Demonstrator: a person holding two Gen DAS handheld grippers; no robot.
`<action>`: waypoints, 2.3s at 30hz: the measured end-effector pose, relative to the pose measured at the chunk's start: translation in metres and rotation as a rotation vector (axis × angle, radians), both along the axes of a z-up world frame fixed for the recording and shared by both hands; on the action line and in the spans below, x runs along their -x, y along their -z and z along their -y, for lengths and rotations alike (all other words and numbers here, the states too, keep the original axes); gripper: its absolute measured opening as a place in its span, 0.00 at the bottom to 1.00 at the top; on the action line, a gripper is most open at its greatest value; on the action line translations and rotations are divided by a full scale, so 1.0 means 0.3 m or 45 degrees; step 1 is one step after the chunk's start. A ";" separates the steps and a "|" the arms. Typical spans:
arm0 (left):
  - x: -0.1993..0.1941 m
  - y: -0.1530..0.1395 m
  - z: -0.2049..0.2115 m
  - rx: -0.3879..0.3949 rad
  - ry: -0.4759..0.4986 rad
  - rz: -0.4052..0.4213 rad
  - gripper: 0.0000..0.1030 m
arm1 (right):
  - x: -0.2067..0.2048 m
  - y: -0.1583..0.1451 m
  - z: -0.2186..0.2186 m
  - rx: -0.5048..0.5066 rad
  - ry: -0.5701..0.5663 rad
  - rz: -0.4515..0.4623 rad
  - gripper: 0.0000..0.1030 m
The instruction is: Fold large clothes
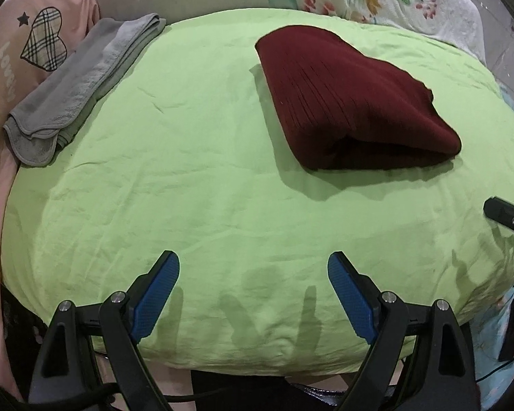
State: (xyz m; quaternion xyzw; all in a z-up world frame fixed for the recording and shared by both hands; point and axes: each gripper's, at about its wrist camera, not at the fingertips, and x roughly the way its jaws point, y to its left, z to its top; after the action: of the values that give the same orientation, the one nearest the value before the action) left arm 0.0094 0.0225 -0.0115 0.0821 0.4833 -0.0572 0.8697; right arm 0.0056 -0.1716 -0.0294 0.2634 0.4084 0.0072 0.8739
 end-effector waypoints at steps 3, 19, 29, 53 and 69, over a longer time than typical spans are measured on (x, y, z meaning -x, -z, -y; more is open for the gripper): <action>-0.014 -0.020 -0.003 0.018 -0.003 0.013 0.87 | -0.025 -0.009 -0.005 0.010 -0.012 0.000 0.54; -0.048 -0.154 0.000 0.092 0.060 0.053 0.87 | -0.073 -0.111 0.001 0.043 -0.100 0.014 0.69; 0.044 -0.305 -0.036 0.118 0.120 0.178 0.90 | 0.005 -0.253 0.031 0.114 -0.169 0.075 0.78; -0.048 -0.194 0.056 -0.033 0.117 0.177 0.90 | -0.082 -0.169 -0.081 0.237 -0.218 0.001 0.78; -0.088 -0.207 0.073 -0.021 0.093 0.162 0.90 | -0.130 -0.188 -0.022 0.153 -0.211 0.017 0.78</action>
State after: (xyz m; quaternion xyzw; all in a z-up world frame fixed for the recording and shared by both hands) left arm 0.0357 0.0006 0.0505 0.1102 0.4240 -0.0795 0.8954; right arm 0.0447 -0.1652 0.0271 0.1758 0.4227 0.0566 0.8873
